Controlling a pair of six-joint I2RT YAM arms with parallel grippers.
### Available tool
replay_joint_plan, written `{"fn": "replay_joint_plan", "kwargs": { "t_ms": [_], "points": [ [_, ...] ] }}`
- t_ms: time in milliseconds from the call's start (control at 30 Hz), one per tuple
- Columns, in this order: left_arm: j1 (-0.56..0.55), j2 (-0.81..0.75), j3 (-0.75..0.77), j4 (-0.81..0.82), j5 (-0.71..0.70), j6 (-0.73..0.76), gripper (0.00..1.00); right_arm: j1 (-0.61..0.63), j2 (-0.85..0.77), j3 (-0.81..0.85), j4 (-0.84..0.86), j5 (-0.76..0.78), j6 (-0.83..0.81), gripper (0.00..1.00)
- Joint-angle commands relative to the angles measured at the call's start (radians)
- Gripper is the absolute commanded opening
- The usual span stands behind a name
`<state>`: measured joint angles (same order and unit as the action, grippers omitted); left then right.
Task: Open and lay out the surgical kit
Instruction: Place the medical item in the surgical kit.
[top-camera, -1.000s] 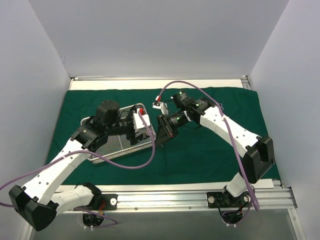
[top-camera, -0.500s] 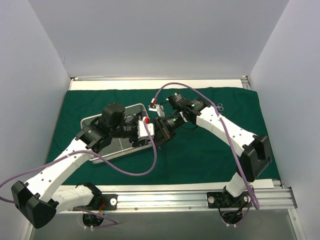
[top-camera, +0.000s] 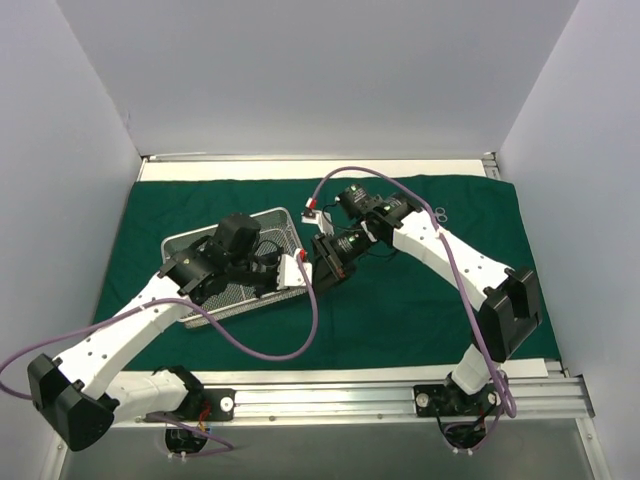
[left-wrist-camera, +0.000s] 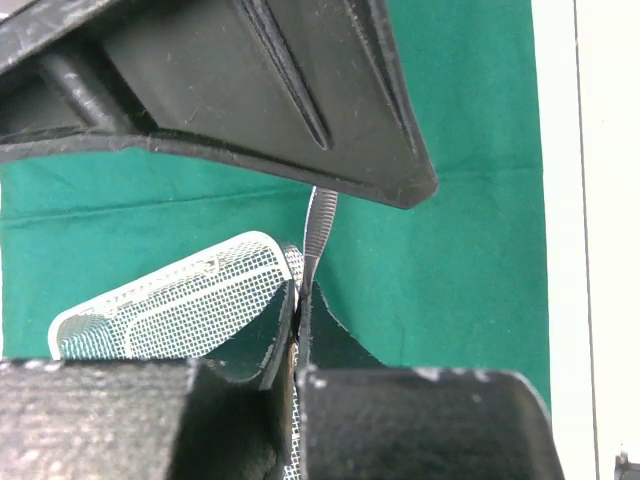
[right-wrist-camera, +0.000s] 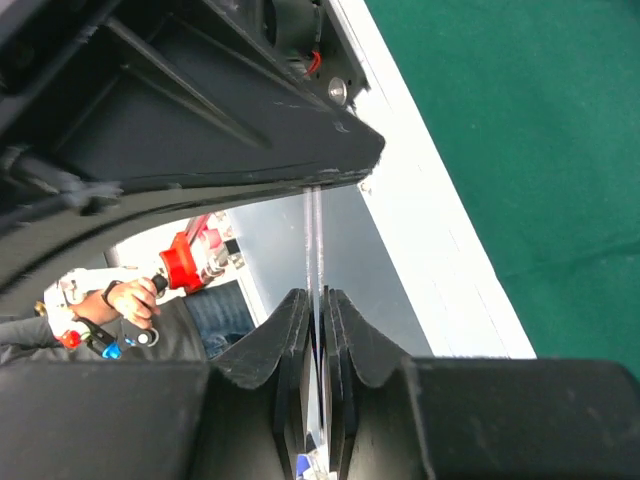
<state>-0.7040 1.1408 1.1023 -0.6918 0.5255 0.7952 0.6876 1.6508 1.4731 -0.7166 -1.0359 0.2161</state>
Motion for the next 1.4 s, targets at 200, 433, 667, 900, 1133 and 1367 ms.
{"fn": "replay_joint_plan", "kwargs": {
  "t_ms": [200, 433, 667, 900, 1133, 1367],
  "points": [
    [-0.032, 0.034, 0.060, 0.032, -0.045, -0.026, 0.02, -0.026, 0.010, 0.099, -0.018, 0.068, -0.009, 0.22],
    [-0.028, 0.057, 0.036, 0.141, -0.238, -0.204, 0.02, -0.154, 0.036, 0.133, -0.049, 0.174, 0.022, 0.38],
    [-0.032, 0.094, 0.070, 0.245, -0.568, -0.335, 0.02, -0.232, 0.119, 0.333, -0.139, 0.408, 0.199, 0.56],
    [-0.051, 0.142, 0.077, 0.412, -0.939, -0.145, 0.02, -0.260, 0.305, 0.644, -0.310, 0.479, 0.599, 0.60],
    [-0.065, 0.183, 0.014, 0.675, -1.065, 0.065, 0.02, -0.203, 0.242, 0.559, 0.069, 0.514, 1.163, 0.56],
    [-0.072, 0.189, -0.010, 0.747, -1.039, 0.113, 0.02, -0.163, 0.299, 0.622, 0.012, 0.547, 1.201, 0.52]
  ]
}}
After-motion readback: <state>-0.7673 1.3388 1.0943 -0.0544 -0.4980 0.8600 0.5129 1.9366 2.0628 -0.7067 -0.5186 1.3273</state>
